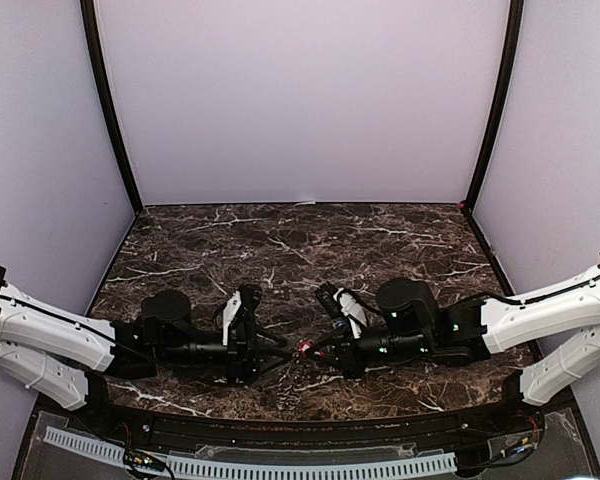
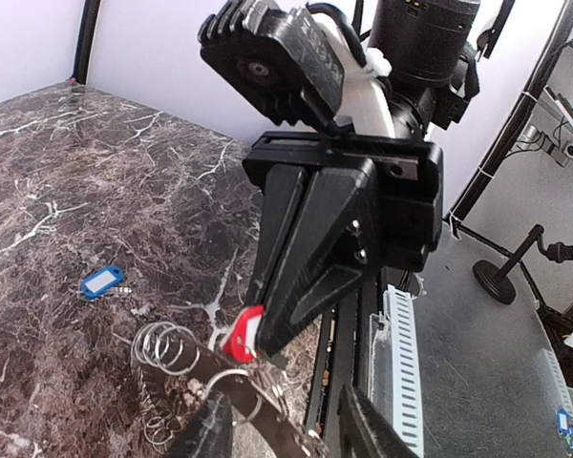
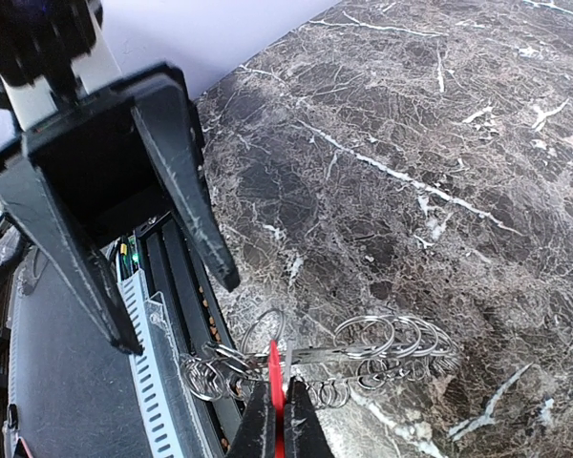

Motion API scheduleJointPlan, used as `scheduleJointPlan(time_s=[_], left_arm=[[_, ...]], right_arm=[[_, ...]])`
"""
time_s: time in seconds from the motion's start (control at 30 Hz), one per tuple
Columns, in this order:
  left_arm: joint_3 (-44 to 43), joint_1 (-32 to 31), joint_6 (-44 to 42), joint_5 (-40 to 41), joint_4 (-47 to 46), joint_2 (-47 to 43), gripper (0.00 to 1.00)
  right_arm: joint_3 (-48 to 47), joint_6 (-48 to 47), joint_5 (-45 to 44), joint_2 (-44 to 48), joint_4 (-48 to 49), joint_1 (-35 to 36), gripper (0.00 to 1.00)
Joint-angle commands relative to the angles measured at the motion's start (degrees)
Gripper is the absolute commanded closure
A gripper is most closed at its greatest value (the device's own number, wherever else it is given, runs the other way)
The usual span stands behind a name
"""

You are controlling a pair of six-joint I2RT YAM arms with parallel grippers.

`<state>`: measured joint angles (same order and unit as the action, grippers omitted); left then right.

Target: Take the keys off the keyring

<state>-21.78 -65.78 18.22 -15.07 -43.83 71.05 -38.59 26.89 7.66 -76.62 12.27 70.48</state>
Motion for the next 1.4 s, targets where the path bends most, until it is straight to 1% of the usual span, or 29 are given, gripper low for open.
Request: scheduleJointPlan(time_s=[0.0, 0.27, 0.37, 0.47, 0.67, 0.87, 0.9, 1.03, 1.13, 1.37], left_arm=[[-9.31, -0.05, 0.81, 1.74, 17.36, -0.84, 0.59], [-17.39, -0.1, -0.93, 4.53, 34.09, 1.37, 0.58], [-19.64, -0.08, -1.29, 4.16, 38.72, 2.23, 0.58], [-21.05, -0.1, -1.84, 3.53, 41.47, 2.69, 0.6], [-21.82, -0.07, -2.33, 2.24, 41.94, 2.86, 0.62], [-22.54, -0.23, -3.08, 2.02, 41.7, 3.54, 0.72], [-22.6, -0.27, -3.2, 1.98, 41.69, 3.64, 0.74], [-22.43, -0.24, -3.44, 2.4, 41.1, 3.13, 0.93], [-21.19, -0.27, -3.39, 3.74, 39.88, 1.66, 1.0], [-17.95, -0.32, -3.22, 4.91, 35.91, -1.86, 1.0]], right_arm=[[-0.51, -0.08, -0.1, 0.85, 2.15, 0.23, 1.0], [-0.52, -0.09, -0.1, 1.01, 2.04, 0.23, 1.0], [-0.28, -0.09, -0.5, 1.3, 1.84, 0.26, 1.0], [-0.22, 0.02, -0.66, 1.44, 1.86, 0.23, 1.0], [-0.14, 0.18, -0.43, 1.2, 1.92, 0.21, 1.0], [-0.18, 0.18, -0.5, 1.3, 1.7, 0.27, 1.0], [-0.21, 0.16, -0.52, 1.29, 1.69, 0.25, 1.0], [0.14, 0.33, -1.07, 1.67, 1.57, 0.27, 1.0], [0.53, 0.57, -2.21, 2.57, 0.96, 0.27, 1.0], [1.19, 0.7, -3.69, 4.31, -0.76, 0.23, 1.0]])
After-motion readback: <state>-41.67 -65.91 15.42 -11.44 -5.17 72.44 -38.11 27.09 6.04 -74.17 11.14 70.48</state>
